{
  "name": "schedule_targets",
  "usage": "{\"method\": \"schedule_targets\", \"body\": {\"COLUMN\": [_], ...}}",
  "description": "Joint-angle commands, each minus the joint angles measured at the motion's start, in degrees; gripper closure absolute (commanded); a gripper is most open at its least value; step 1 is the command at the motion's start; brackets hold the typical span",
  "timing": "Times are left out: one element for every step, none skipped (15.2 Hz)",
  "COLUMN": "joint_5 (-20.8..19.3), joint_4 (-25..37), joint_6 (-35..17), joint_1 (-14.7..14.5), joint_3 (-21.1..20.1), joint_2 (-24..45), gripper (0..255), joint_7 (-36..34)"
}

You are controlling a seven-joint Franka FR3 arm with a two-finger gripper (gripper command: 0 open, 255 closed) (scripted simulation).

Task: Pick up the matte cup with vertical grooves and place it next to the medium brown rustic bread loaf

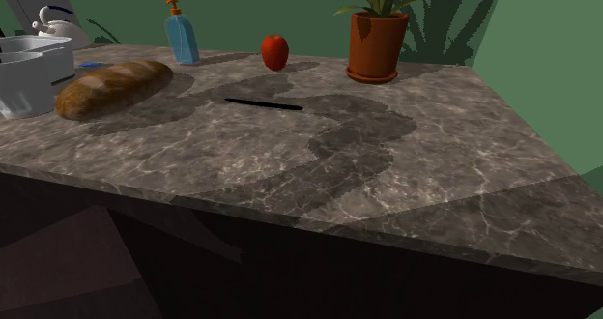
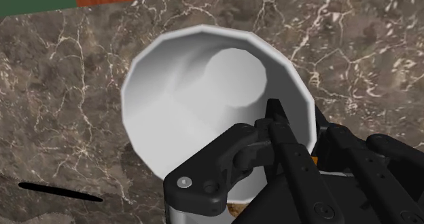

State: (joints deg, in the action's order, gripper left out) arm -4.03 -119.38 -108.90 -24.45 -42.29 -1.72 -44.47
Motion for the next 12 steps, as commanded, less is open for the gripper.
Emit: {"method": "schedule_targets", "body": {"joint_5": [-0.5, -0.8, -1.1, -1.4, -1.8, -2.1, -2.5, -2.9, -3.3, -3.9, -3.9, -3.8], "joint_4": [-0.9, -1.4, -1.8, -2.2, -2.7, -3.1, -3.5, -3.9, -4.2, -4.7, -4.7, -4.7], "joint_6": [-1.5, -2.2, -2.9, -3.6, -4.3, -5.1, -5.8, -6.5, -7.2, -8.1, -8.1, -8.1], "joint_1": [0.0, -0.1, -0.1, -0.1, -0.1, -0.2, -0.2, -0.2, -0.3, -0.4, -0.4, -0.4], "joint_3": [-0.1, -0.1, -0.2, -0.2, -0.2, -0.2, -0.3, -0.3, -0.3, -0.3, -0.2, -0.2], "joint_2": [0.7, 1.1, 1.5, 1.9, 2.4, 2.8, 3.3, 3.8, 4.2, 4.9, 4.9, 4.9], "gripper": [255, 255, 255, 255, 255, 255, 255, 255, 255, 255, 255, 255], "joint_7": [-0.5, -0.7, -1.0, -1.3, -1.6, -1.9, -2.2, -2.6, -2.9, -3.4, -3.4, -3.4]}}
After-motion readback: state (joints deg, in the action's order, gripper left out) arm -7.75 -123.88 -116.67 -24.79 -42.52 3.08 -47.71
